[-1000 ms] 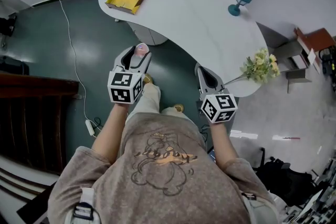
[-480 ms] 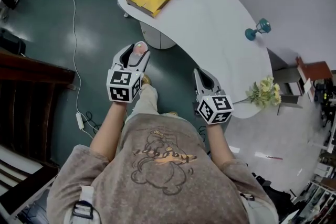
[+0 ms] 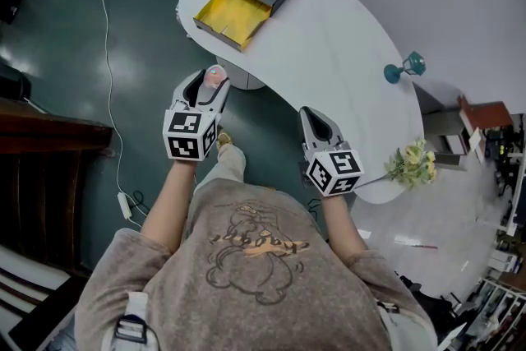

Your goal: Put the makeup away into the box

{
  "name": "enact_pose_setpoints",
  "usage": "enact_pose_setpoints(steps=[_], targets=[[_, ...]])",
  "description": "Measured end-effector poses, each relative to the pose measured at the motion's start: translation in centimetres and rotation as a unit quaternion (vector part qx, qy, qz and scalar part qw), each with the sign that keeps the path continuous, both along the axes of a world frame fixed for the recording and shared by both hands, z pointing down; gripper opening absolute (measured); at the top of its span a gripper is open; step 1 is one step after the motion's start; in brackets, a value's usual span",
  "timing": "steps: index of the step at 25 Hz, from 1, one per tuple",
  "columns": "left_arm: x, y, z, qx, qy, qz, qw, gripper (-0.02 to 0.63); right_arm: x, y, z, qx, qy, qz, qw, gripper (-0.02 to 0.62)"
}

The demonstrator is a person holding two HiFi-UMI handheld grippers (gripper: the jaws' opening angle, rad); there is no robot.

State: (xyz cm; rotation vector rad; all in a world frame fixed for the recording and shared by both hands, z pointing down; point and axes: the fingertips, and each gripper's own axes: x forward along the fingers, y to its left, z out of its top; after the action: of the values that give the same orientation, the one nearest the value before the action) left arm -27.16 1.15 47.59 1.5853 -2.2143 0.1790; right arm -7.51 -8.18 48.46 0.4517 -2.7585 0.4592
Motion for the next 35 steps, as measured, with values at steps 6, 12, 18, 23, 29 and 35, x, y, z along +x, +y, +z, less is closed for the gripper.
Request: enact_pose_setpoints(steps=[6, 12, 18, 23, 29, 35], targets=[[-5.6, -2.3, -0.1, 0.007, 0.003, 0.002, 1.0000, 0.250, -6.2, -2.4, -0.7, 0.011, 0.005, -0.013, 1.000, 0.003], [-9.2, -3.9, -0.1, 0.009, 0.006, 0.027, 0.9996, 0.250, -10.8, -4.0, -0.8, 0.015, 0.014, -0.013, 1.000, 0.003], [-12.3, -4.8, 0.0, 0.001, 0.008, 0.050, 0.9987, 0.250, -14.5, -5.2, -1.2, 0.011, 0.010, -0.002, 1.000, 0.003], [-13.6, -6.3, -0.3, -0.006, 0.009, 0.060, 0.9981, 0.250, -15.5, -6.7, -1.5, 0.009, 0.007, 0.004, 1.000, 0.003], [-14.4, -8.6, -0.3, -0.013, 0.002, 0.071, 0.9974, 0.250, -17.2, -9.2, -0.9, 0.003, 0.004, -0.002, 1.000, 0.003], [-15.8, -11.3, 0.0, -0.025, 0.003, 0.069, 0.9973, 0.250, -19.4, -11.7, -0.8, 0.001, -0.001, -0.020, 1.000, 0.003]])
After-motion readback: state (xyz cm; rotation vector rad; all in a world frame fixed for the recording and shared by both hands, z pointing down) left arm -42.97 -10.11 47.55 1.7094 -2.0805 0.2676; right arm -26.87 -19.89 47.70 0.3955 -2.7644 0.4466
